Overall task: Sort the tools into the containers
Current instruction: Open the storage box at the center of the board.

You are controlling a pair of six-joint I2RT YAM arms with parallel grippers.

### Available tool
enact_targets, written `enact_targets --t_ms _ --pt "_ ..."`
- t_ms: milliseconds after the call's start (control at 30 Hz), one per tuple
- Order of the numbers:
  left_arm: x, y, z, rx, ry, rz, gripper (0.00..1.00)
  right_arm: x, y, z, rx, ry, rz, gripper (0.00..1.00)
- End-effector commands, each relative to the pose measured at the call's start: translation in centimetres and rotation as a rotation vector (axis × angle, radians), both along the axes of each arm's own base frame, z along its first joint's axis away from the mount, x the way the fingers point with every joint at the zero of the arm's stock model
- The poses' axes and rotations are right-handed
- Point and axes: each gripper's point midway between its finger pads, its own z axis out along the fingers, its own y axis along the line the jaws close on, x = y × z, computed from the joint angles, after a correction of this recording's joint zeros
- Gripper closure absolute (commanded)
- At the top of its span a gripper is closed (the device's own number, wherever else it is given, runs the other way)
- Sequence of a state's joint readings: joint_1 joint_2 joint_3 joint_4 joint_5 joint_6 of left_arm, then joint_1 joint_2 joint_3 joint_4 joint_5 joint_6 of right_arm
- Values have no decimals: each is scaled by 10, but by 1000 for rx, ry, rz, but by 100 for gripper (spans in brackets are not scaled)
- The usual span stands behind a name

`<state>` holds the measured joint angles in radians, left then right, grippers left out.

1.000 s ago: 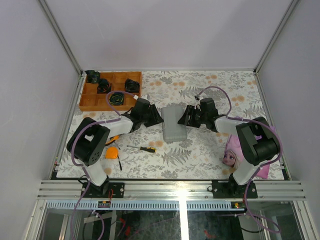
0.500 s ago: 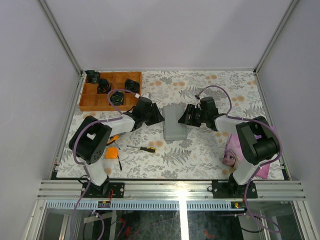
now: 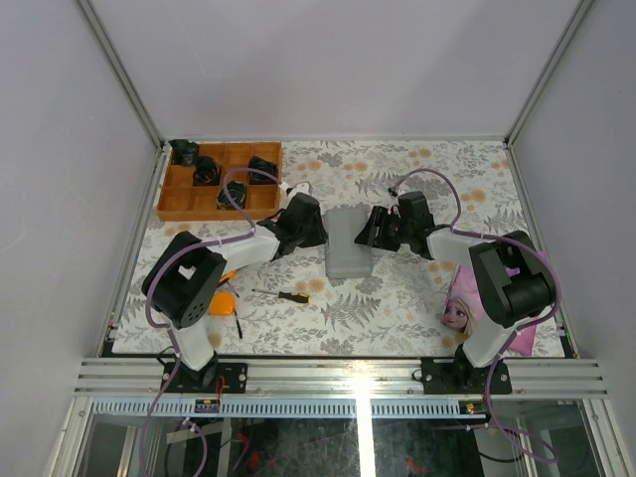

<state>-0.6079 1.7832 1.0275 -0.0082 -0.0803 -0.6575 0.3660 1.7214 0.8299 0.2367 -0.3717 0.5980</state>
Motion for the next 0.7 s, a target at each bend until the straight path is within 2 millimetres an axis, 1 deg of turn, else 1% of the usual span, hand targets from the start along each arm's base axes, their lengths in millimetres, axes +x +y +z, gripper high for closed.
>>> enact_targets --t_ms 0,333,667 --pt "-27 29 -35 240 88 -10 71 -13 -11 -26 -111 63 14 41" --pt "-29 48 -45 474 105 -19 74 -12 -22 -36 -179 95 -12 42" --pt "-23 63 -34 588 75 19 79 -14 -29 -45 -224 128 -33 43"
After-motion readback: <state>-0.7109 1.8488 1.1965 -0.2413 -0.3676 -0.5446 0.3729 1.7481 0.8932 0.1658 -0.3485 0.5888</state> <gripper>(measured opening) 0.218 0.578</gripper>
